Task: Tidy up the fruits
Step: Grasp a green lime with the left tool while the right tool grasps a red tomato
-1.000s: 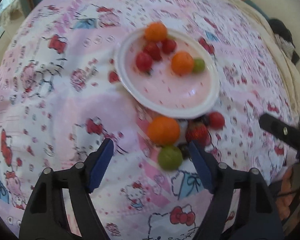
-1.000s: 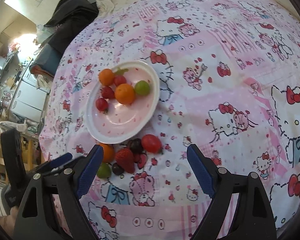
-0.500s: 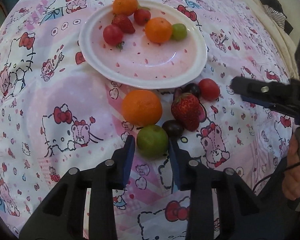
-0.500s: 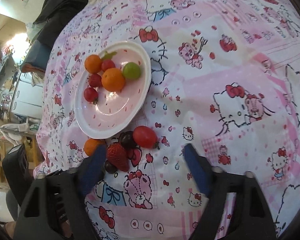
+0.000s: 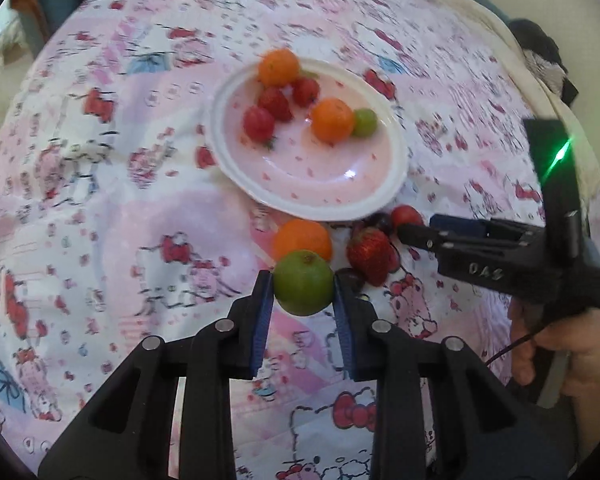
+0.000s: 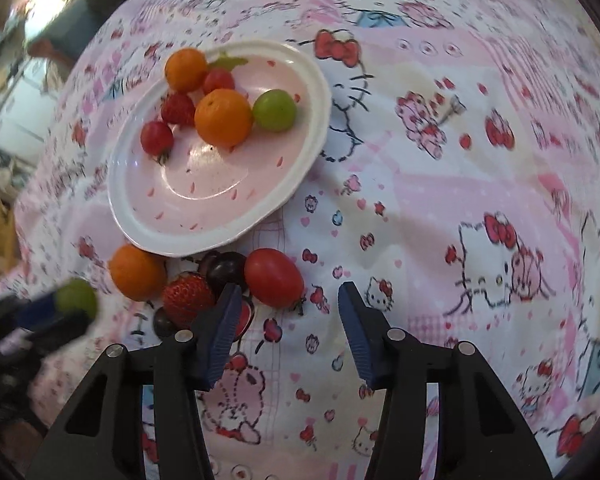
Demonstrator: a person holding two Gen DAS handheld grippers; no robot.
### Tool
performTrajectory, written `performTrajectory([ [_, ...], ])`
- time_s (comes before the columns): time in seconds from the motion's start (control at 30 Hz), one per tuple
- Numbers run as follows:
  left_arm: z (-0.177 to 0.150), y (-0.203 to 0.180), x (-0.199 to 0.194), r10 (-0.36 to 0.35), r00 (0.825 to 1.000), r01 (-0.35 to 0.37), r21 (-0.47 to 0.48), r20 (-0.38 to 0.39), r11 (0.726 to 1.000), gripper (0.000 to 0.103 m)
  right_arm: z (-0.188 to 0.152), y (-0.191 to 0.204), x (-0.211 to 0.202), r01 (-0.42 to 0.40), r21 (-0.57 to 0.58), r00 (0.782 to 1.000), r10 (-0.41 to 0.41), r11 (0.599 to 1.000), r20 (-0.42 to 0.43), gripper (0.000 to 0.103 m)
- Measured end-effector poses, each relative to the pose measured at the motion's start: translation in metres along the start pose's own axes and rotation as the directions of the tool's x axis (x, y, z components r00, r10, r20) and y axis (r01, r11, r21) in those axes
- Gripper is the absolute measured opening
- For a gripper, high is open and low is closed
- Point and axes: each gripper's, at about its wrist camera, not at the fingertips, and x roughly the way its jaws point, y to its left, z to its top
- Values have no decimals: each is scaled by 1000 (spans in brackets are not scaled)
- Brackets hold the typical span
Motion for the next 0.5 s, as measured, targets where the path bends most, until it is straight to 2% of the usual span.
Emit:
performTrajectory([
  [0.13, 0, 6, -5, 31, 999, -31, -18, 28, 999, 26, 3, 6, 8, 17, -40, 1000, -17, 999, -2, 46],
  [0.2, 1, 4, -6, 45, 998, -45, -9, 45, 999, 26, 3, 7, 8, 5, -46, 1000, -5, 999, -5, 33],
  [0.37, 3, 3, 0, 40, 998, -39, -12, 47, 999, 26, -1, 13, 4, 12, -80, 1000, -12, 997, 1, 32],
  [0.5, 4, 1, 1, 56, 996, -57, 0, 65, 998, 26, -5, 6, -8, -10, -40, 1000, 11, 999, 22, 32],
])
